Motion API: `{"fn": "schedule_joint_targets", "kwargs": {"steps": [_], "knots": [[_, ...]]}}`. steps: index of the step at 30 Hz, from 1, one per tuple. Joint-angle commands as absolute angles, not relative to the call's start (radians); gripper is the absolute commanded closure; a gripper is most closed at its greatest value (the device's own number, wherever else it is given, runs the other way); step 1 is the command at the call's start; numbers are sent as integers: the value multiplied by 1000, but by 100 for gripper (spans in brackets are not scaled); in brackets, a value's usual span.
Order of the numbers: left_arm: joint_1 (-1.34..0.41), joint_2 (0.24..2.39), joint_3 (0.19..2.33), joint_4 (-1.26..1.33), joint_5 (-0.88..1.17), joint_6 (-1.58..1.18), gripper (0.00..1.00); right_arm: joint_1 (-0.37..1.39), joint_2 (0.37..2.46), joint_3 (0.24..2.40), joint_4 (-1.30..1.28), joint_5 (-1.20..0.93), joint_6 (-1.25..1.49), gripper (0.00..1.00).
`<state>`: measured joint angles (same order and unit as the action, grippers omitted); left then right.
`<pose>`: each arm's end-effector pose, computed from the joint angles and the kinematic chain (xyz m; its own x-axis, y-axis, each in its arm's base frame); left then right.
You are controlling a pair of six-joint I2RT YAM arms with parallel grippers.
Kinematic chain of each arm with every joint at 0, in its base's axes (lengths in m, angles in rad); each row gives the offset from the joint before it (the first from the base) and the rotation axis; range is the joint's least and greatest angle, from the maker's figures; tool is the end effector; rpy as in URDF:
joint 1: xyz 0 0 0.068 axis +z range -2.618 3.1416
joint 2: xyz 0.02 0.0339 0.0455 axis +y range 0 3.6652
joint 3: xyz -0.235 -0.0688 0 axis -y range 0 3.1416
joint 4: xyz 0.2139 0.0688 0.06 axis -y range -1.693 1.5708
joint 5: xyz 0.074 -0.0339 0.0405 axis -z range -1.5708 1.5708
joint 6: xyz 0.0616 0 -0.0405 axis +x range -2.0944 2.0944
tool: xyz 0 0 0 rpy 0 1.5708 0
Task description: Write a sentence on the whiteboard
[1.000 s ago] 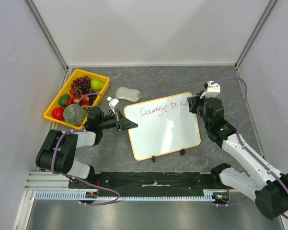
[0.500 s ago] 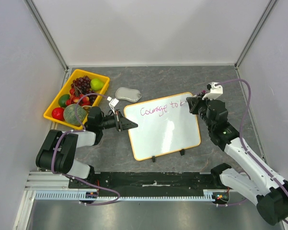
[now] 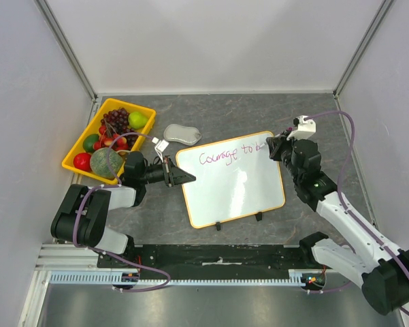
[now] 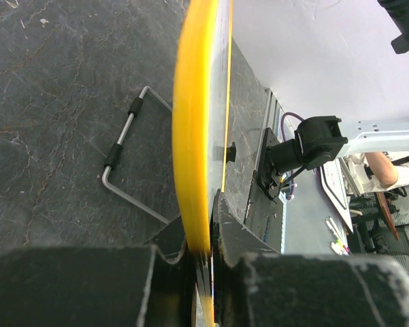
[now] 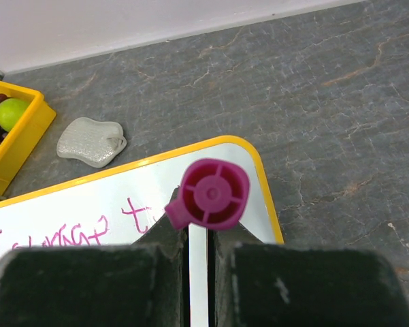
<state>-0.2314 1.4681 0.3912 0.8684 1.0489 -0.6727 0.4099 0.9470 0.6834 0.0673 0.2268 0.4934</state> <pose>0.2336 -0.1099 0.1657 -0.7432 -0.1440 -0.6534 0.6095 0.2570 -0.7500 0.2223 0.0815 0.2803 -0.2457 0.3964 -0.8846 -0.0791 0.9013 0.4259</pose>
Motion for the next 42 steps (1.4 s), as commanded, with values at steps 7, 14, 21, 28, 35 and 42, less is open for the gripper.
{"fn": "schedule_joint_targets", "kwargs": {"steps": [7, 14, 21, 28, 35, 42], "knots": [[-241, 1485, 379, 830, 976, -514, 98, 396, 968, 698, 109, 253, 485, 100], [-241, 1485, 380, 828, 976, -515, 98, 385, 963, 692, 97, 276, 476, 100], [-241, 1486, 380, 828, 976, -514, 98, 373, 977, 703, 91, 290, 476, 100], [-241, 1486, 380, 827, 976, -514, 98, 370, 996, 741, 95, 287, 482, 100], [-241, 1486, 380, 827, 976, -514, 98, 370, 1014, 762, 112, 261, 495, 100], [-241, 1486, 380, 827, 976, -512, 98, 370, 1017, 743, 112, 213, 502, 100]]}}
